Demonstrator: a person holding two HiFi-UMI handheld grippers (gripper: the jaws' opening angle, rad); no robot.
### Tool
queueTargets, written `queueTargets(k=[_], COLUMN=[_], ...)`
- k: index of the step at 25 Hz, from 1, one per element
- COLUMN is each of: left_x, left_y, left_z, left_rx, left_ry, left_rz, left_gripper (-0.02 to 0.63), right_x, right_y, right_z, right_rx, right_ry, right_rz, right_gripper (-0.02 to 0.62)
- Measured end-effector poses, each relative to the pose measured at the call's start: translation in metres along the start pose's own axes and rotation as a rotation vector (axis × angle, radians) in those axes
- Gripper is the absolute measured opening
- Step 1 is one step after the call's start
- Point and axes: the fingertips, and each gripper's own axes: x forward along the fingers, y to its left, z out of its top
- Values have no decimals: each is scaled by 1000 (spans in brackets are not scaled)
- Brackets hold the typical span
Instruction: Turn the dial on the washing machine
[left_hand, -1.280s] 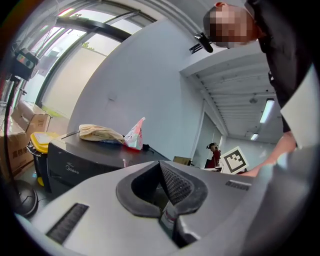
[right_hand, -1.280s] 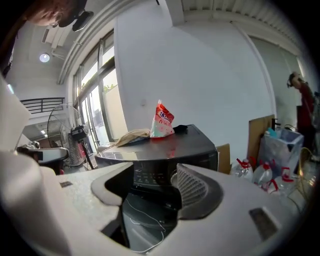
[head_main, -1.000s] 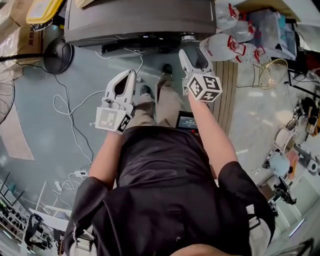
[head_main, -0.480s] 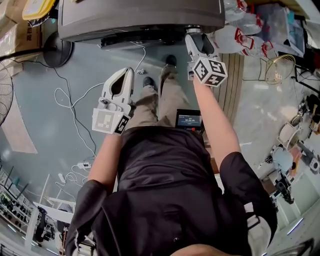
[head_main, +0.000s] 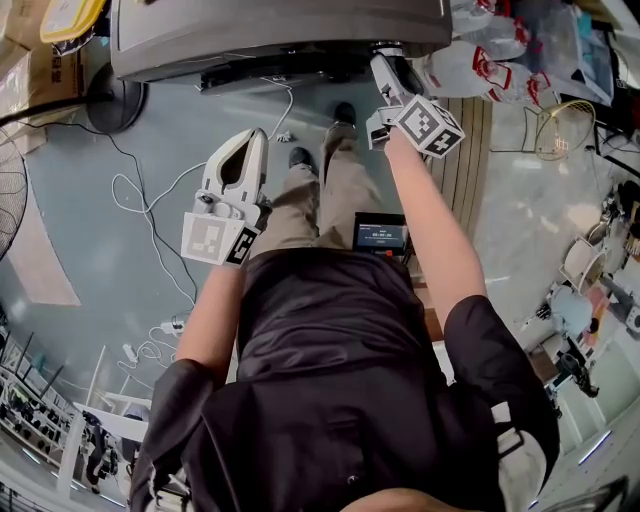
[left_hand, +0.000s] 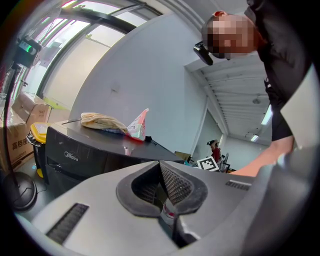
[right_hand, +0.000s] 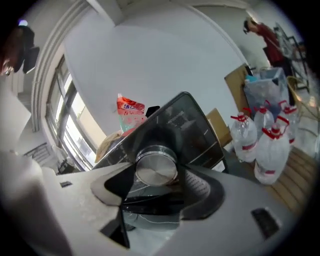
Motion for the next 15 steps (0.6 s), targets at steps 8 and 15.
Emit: queueTargets(k=[8, 15], left_x=[-6, -3], left_y=[-5, -9], left_z=[-3, -4], left_rx=[0, -7], left_ry=[10, 23], left_rz=[3, -21], left_gripper=[-5, -5], right_x=[-2, 2], right_y=[-5, -11], right_z=[4, -4], right_rx=[415, 844], right_ry=[-59, -116], right_rz=[55, 160], right_gripper=[272, 272])
